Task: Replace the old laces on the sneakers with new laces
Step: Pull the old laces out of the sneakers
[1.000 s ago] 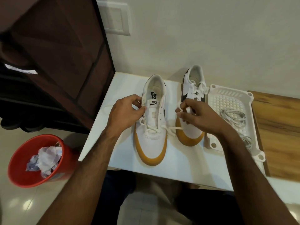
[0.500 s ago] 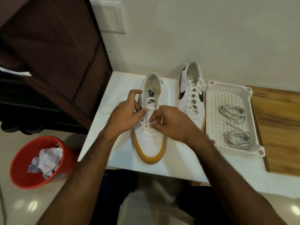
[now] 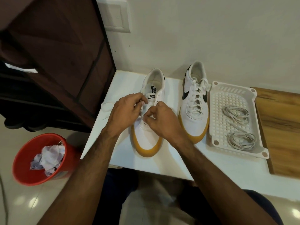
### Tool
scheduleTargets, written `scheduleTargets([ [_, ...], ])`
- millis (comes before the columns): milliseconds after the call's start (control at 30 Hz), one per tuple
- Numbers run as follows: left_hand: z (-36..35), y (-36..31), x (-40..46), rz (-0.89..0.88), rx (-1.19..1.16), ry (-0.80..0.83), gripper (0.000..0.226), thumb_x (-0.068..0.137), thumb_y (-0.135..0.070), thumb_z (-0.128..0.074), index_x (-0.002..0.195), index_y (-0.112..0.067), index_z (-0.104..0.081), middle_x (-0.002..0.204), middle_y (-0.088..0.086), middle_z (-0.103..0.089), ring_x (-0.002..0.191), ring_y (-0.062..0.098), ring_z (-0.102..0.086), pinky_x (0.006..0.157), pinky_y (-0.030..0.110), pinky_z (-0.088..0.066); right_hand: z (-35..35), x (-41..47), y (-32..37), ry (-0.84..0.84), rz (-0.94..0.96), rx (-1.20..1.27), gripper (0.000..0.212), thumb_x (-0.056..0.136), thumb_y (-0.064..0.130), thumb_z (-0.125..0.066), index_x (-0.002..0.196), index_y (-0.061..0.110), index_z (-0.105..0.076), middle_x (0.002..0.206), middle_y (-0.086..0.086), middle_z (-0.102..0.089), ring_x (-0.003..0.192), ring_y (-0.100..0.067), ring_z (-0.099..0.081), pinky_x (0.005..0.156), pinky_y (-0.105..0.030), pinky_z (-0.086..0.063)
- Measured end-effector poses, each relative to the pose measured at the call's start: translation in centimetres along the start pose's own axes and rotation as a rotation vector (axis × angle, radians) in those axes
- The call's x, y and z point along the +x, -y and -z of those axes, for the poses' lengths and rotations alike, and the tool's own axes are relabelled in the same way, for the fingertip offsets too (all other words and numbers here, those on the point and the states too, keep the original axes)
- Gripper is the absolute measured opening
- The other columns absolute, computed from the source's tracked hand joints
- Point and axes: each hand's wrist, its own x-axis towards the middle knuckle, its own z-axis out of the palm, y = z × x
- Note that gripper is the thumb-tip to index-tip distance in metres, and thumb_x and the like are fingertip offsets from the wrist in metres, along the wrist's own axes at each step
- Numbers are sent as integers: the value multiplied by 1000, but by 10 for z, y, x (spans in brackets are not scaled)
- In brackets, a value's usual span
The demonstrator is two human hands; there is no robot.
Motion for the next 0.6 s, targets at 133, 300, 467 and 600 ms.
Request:
scheduleTargets([
  [133, 1, 1, 0, 28, 0, -1, 12, 101, -20, -59, 104, -25, -69, 96, -18, -63, 81, 6, -62, 69, 7, -40, 4, 3, -3, 39, -24, 45, 5, 93, 20, -70, 88, 22, -72, 88, 12, -43, 76, -4, -49, 74, -24, -40],
  [300, 2, 2, 1, 76, -8, 8, 12, 101, -22, -60, 103, -29, -69, 90, -18, -62, 76, 7, -60, 66, 12, -39, 59, -6, -30, 366, 220, 329, 5, 89, 12, -76, 88, 14, -72, 100, -2, -53, 90, -9, -58, 74, -21, -45],
  [467, -2, -2, 2, 78, -34, 34, 11, 100, -25, -62, 106, -28, -70, 88, -21, -60, 74, 3, -61, 70, 15, -44, 75, -9, -47, 498, 139, 333, 5, 89, 26, -77, 91, 22, -75, 103, 9, -58, 91, -7, -60, 82, -23, -48],
  [600, -2, 1, 3, 53, -36, 19, 11, 98, -25, -64, 105, -28, -72, 84, -23, -59, 78, 4, -58, 77, 21, -45, 45, -3, -25, 56, 140, 187, 15, 93, 38, -71, 97, 25, -75, 92, 3, -58, 81, -4, -57, 74, -24, -45],
])
